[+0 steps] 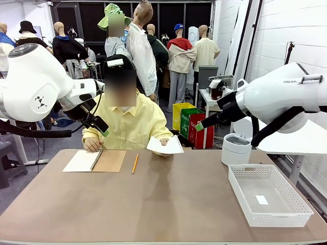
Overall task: Sort the paper based on its condition.
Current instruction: If a person hands you a paper, place it in the Organizing basket , and if it's crumpled, put it in the Trash can.
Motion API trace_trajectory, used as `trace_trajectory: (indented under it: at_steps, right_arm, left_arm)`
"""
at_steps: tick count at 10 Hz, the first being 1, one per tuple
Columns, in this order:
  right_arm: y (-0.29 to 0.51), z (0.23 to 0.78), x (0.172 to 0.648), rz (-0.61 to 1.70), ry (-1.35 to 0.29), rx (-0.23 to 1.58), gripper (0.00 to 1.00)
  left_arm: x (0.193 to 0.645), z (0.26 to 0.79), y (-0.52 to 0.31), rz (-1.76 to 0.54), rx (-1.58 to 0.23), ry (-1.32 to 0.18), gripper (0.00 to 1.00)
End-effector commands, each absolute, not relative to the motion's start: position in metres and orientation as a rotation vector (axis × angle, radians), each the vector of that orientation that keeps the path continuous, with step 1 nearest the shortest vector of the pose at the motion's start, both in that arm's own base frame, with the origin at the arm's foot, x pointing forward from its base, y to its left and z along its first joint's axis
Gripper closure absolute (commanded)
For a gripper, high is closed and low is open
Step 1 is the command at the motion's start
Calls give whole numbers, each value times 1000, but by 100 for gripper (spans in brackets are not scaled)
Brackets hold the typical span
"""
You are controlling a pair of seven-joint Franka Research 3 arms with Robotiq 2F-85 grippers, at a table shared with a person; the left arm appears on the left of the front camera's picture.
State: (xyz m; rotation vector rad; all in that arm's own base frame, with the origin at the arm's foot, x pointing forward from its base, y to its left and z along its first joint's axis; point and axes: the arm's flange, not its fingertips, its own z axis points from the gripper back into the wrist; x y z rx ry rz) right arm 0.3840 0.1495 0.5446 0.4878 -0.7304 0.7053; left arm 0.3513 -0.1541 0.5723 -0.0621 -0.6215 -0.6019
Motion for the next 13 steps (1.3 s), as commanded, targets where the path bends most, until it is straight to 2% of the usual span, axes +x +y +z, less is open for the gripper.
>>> trace_trajectory:
  at_steps: [1,5,6,7,10,11,13]
  right_arm:
    - [155,541,401,573,-614,569,0]
    - [160,501,413,476,-455,647,0]
    - [163,503,410,560,-478,542,0]
    - [157,500,408,472,-475,648,0]
    - [159,498,406,466,-468,611,0]
    - [159,498,411,445,-443,636,0]
    - [157,489,435,349,-303,808,0]
  left_arm:
    - [351,573,-154,-602,-61,-623,0]
    - [351,573,-154,-602,-61,-623,0]
    - [351,573,-154,-602,-61,-623,0]
    - [351,573,-154,-602,-61,-623,0]
    - [351,573,-154,-602,-61,-623,0]
    - [351,573,-154,-602,-61,-623,0]
    - [351,573,-154,-602,-61,-623,0]
